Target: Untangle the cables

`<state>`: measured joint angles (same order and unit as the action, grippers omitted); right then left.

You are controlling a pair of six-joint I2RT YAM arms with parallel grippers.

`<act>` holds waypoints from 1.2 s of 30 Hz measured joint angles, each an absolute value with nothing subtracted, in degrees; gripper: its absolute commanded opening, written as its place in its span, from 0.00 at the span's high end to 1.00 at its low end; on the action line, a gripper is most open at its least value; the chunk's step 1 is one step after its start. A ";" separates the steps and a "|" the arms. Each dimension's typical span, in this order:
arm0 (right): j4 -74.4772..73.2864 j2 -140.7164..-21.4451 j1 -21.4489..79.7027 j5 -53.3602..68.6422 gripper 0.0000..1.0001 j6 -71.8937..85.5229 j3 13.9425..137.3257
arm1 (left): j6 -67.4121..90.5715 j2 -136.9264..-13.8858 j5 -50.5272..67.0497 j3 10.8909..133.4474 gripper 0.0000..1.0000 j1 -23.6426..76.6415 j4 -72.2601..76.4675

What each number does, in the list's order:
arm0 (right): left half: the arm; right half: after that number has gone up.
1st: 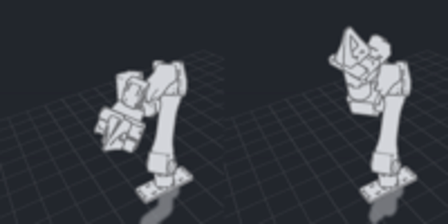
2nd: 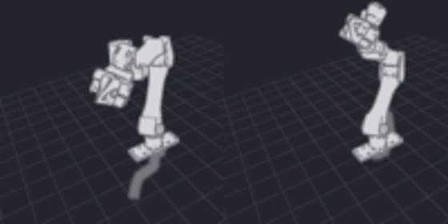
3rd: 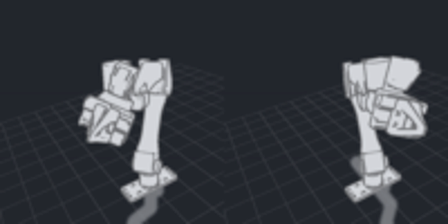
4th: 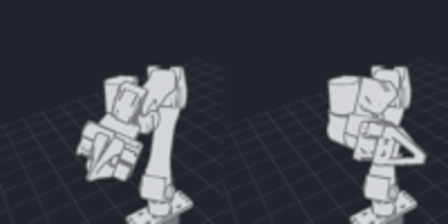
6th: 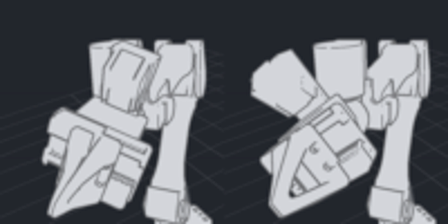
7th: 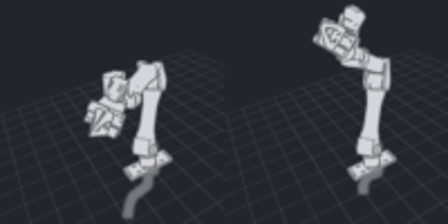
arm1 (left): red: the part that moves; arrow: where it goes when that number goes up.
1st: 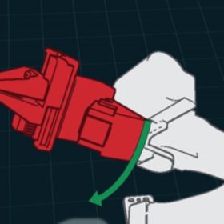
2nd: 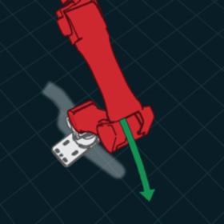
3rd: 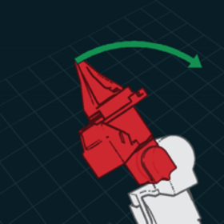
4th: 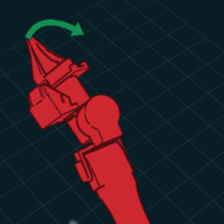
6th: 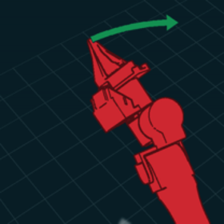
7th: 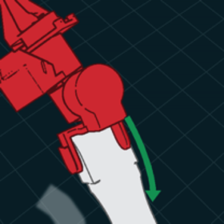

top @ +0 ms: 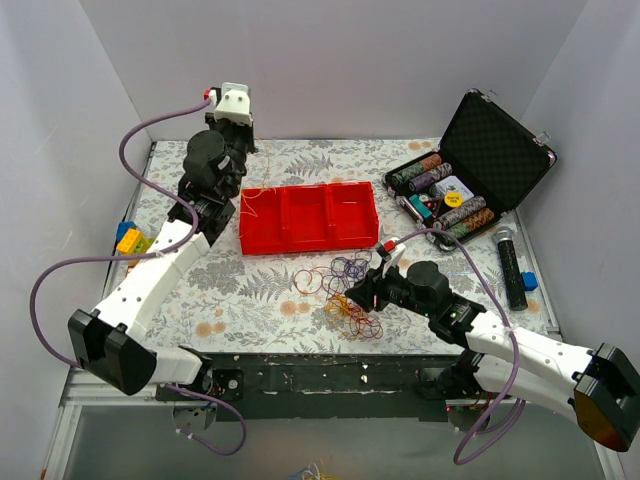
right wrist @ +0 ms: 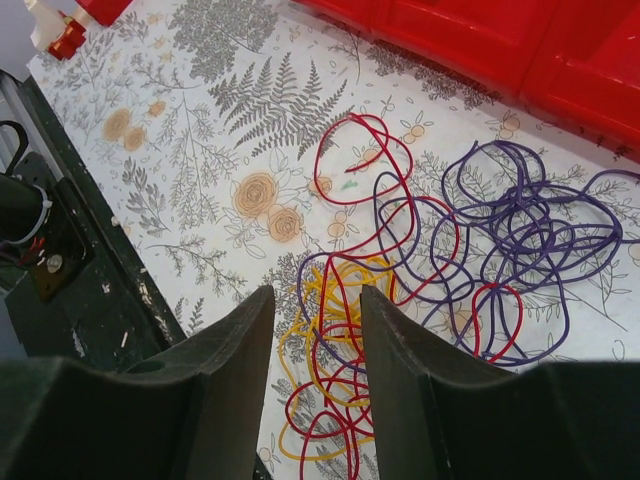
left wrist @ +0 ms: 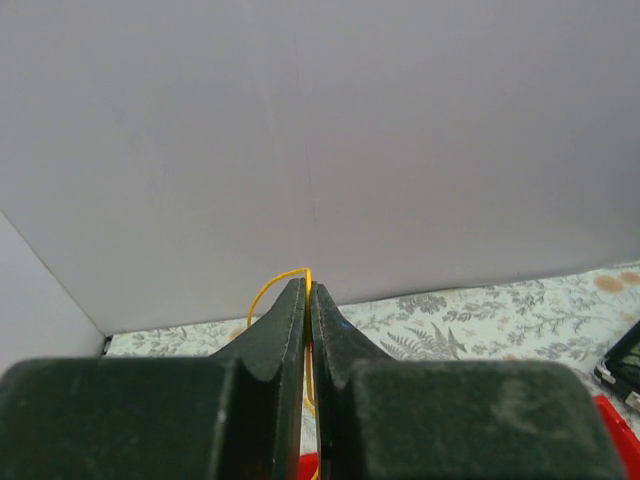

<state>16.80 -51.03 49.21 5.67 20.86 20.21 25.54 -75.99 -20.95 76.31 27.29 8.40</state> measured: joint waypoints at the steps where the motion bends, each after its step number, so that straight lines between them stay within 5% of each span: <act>1: 16.75 -51.03 49.21 5.65 0.53 20.86 20.01 | 25.52 -76.09 -20.93 76.44 1.00 27.03 8.91; 11: 16.78 -51.05 49.21 5.67 0.54 21.02 19.79 | 26.44 -80.05 -17.45 91.39 1.00 26.83 10.46; 36: 16.21 -48.77 49.21 3.75 0.57 21.85 17.85 | 27.07 -76.86 -17.17 80.77 1.00 26.83 10.76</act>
